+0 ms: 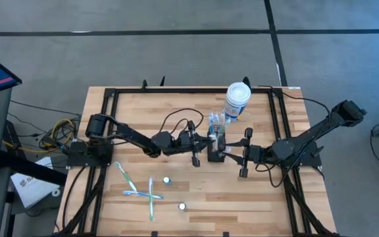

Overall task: Pick & Place toothbrushing station
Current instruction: Put the orange toothbrush into the wire mesh organizer

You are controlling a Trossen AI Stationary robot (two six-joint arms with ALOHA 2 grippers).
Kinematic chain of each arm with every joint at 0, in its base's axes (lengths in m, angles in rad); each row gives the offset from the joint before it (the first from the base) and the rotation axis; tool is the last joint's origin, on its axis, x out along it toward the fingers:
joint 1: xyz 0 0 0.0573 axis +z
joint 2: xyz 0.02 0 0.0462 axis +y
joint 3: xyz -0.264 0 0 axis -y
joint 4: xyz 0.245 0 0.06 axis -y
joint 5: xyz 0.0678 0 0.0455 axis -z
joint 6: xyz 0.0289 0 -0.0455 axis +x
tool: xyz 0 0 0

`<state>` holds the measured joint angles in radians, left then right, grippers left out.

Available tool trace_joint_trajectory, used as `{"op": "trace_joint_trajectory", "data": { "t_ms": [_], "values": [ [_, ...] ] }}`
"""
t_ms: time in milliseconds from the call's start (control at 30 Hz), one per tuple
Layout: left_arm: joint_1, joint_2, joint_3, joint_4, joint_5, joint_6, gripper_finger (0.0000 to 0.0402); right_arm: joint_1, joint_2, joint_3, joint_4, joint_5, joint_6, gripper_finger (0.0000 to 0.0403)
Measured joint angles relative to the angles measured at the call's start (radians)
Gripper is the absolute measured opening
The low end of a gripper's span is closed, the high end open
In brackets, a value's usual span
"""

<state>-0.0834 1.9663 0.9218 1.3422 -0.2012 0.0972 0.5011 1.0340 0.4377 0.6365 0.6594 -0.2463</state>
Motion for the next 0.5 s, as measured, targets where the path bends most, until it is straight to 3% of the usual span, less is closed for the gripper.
{"op": "trace_joint_trajectory", "data": {
  "t_ms": [500],
  "values": [
    [-0.008, 0.0, -0.001, -0.086, 0.0, 0.003, 0.0, 0.0, 0.0, 0.0, 0.0, 0.0, 0.0, 0.0128]
  ]
}}
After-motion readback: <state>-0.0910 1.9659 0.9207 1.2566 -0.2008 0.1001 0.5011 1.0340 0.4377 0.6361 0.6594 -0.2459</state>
